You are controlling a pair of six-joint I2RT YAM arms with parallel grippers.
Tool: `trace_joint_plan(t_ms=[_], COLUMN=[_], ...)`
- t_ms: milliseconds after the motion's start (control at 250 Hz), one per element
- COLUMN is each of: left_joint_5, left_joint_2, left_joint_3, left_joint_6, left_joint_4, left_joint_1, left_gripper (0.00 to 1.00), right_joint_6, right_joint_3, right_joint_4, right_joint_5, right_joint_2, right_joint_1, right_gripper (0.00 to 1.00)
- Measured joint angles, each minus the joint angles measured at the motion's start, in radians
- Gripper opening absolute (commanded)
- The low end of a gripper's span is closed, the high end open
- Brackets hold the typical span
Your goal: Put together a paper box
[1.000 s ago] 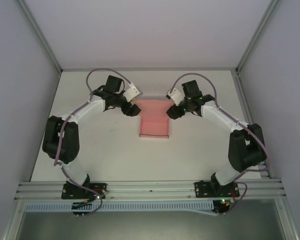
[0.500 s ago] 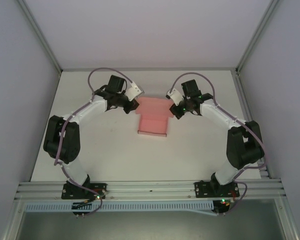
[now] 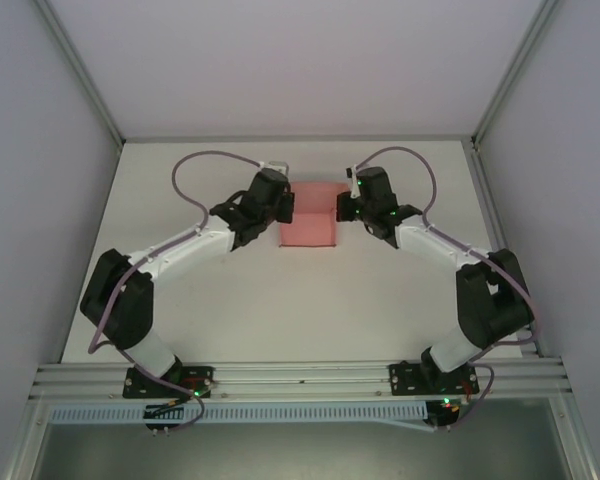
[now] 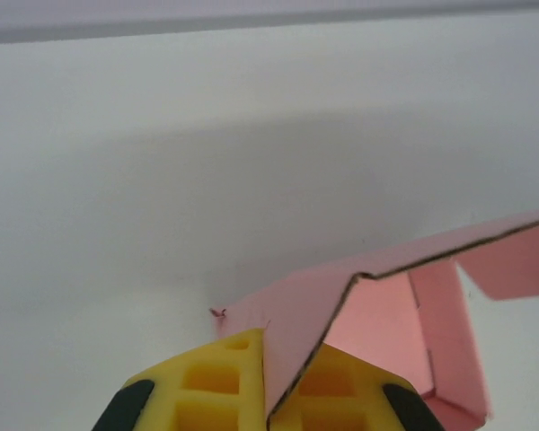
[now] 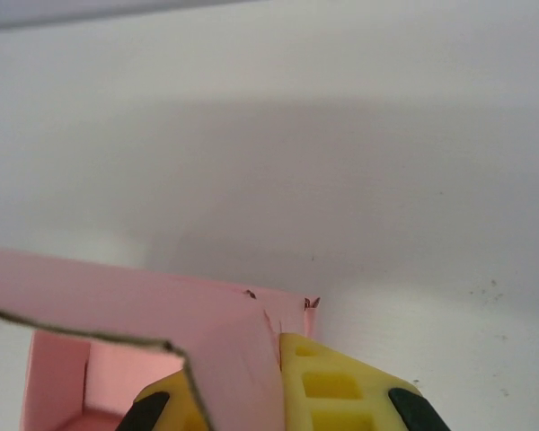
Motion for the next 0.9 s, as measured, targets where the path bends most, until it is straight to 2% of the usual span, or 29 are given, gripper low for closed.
trace_joint_plan(t_ms=[164, 315, 427, 643, 902], left_joint_5=[-0.193, -0.257, -0.226, -0.127, -0.069], left_joint_2=[0.001, 0.007, 0.014, 0.068, 0.050], left_joint_3=[-0.027, -0.042, -0.108, -0.196, -0.364], left_joint_6=[-0.185, -0.224, -0.187, -0.148, -0.111], left_joint_4=[0.046, 0.122, 0.234, 0.349, 0.570], left_joint_1=[-0.056, -0.060, -0.056, -0.019, -0.016], left_gripper=[0.00, 0.00, 0.00, 0.00, 0.00], right_joint_6=[0.127, 0.132, 0.115, 0.055, -0.015], right_joint_3=[-0.013, -0.030, -0.101, -0.169, -0.258], right_joint_4=[0.075, 0.147, 0.247, 0.368, 0.548], right_joint_5=[0.157, 0.187, 0.183, 0.160, 0.147], right_joint_2=[0.000, 0.000, 0.012, 0.091, 0.116], right_joint_1=[0.081, 0.098, 0.098, 0.097, 0.095], right_gripper=[0.00, 0.00, 0.00, 0.00, 0.00])
